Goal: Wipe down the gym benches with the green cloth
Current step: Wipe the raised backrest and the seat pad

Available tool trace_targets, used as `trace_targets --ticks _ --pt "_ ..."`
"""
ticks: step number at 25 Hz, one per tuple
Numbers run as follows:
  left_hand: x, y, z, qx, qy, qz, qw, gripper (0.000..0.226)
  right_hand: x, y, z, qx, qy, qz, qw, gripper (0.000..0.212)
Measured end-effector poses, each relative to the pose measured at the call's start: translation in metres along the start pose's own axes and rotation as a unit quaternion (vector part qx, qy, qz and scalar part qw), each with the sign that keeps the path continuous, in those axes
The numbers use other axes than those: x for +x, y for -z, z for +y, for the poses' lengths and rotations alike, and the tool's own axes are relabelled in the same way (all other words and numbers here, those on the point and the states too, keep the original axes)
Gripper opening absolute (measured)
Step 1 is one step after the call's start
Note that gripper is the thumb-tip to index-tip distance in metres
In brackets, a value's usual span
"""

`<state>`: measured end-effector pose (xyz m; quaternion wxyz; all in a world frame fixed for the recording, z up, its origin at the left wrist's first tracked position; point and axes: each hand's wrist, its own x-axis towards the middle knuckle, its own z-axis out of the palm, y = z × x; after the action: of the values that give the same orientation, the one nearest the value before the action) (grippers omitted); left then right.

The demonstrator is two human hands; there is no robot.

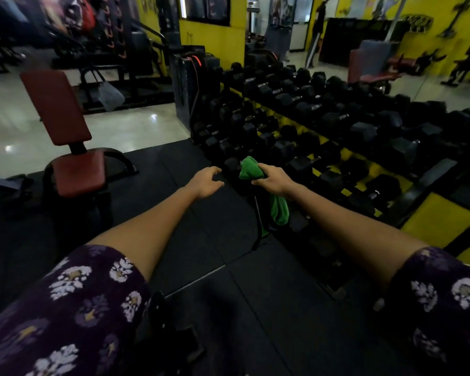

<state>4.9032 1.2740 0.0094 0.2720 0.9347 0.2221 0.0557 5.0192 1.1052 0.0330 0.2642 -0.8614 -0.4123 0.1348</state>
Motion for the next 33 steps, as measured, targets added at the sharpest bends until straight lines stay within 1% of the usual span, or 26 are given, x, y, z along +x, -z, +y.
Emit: trace_targets --ticks 3,5,8,10,13,16,19,23,27,31,33 --pt "0.044 0.003 0.005 -0.004 0.033 0.015 0.999 0.051 0.045 0.015 0.020 0.005 0.015 -0.029 0.999 0.050" --pt "0.074 0.006 0.010 -0.004 0.045 0.024 0.999 0.050 0.079 0.029 0.036 0.010 0.032 -0.033 0.999 0.050" --pt "0.111 0.007 0.015 0.016 0.059 0.004 0.998 0.051 0.127 0.044 0.056 0.008 0.050 -0.056 0.997 0.051" --pt "0.134 0.011 0.016 0.022 0.073 0.011 0.997 0.050 0.161 0.051 0.066 0.000 0.069 -0.067 0.995 0.051" --pt "0.162 0.015 0.013 0.024 0.103 0.052 0.993 0.051 0.213 0.061 0.073 -0.018 0.121 -0.072 0.990 0.050" --pt "0.179 0.017 0.005 0.021 0.162 0.086 0.983 0.051 0.262 0.066 0.071 -0.029 0.182 -0.113 0.976 0.048" --pt "0.194 0.026 -0.001 0.009 0.212 0.119 0.970 0.053 0.306 0.070 0.060 -0.021 0.225 -0.130 0.965 0.049" --pt "0.204 0.035 -0.016 -0.016 0.284 0.171 0.943 0.054 0.350 0.046 0.038 -0.011 0.281 -0.167 0.945 0.050" --pt "0.208 0.058 -0.055 -0.026 0.339 0.218 0.915 0.054 0.390 0.009 -0.015 0.018 0.342 -0.183 0.921 0.050" --pt "0.213 0.096 -0.121 -0.024 0.384 0.238 0.892 0.058 0.446 -0.040 -0.082 0.032 0.388 -0.214 0.896 0.046" --pt "0.215 0.125 -0.160 -0.028 0.408 0.263 0.874 0.057 0.477 -0.064 -0.124 0.036 0.407 -0.233 0.882 0.044"
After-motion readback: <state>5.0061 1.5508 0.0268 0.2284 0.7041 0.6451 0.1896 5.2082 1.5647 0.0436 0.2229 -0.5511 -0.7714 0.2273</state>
